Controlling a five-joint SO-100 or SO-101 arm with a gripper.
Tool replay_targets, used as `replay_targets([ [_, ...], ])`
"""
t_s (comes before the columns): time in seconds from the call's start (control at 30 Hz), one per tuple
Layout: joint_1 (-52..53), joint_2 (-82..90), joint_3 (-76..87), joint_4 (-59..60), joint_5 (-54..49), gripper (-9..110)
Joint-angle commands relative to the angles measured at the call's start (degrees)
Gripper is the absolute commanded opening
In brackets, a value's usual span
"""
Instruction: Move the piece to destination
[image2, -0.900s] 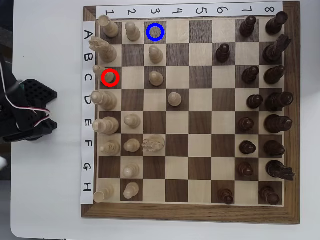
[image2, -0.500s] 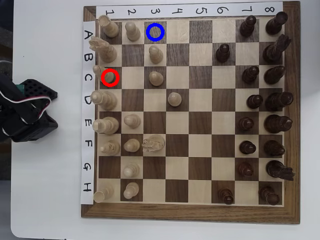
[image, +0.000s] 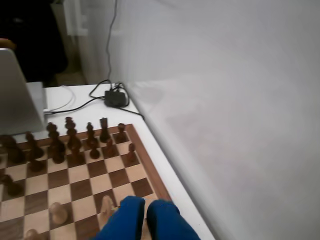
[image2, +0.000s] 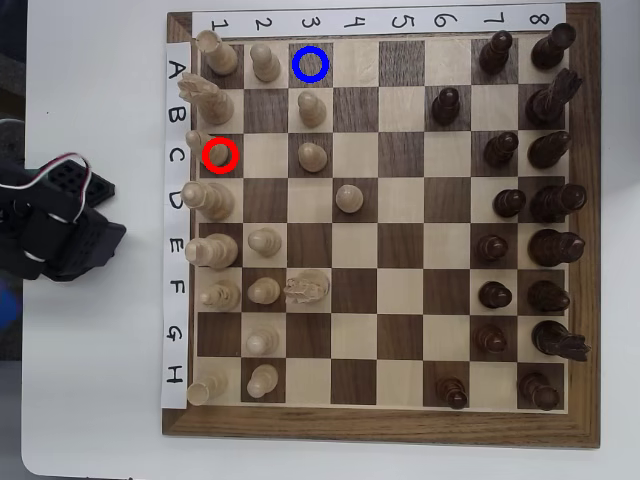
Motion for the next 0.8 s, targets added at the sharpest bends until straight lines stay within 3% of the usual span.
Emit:
replay_targets([
  [0.0, -17.1, -2.9, 8.0, 0.2, 8.6, 0],
  [0.27, -32.1, 1.8, 20.8, 0.4, 20.0, 0],
  [0.47, -34.5, 1.9, 27.6, 0.4, 27.9, 0],
  [0.77, -38.1, -0.6, 33.9, 0.4, 31.5, 0],
])
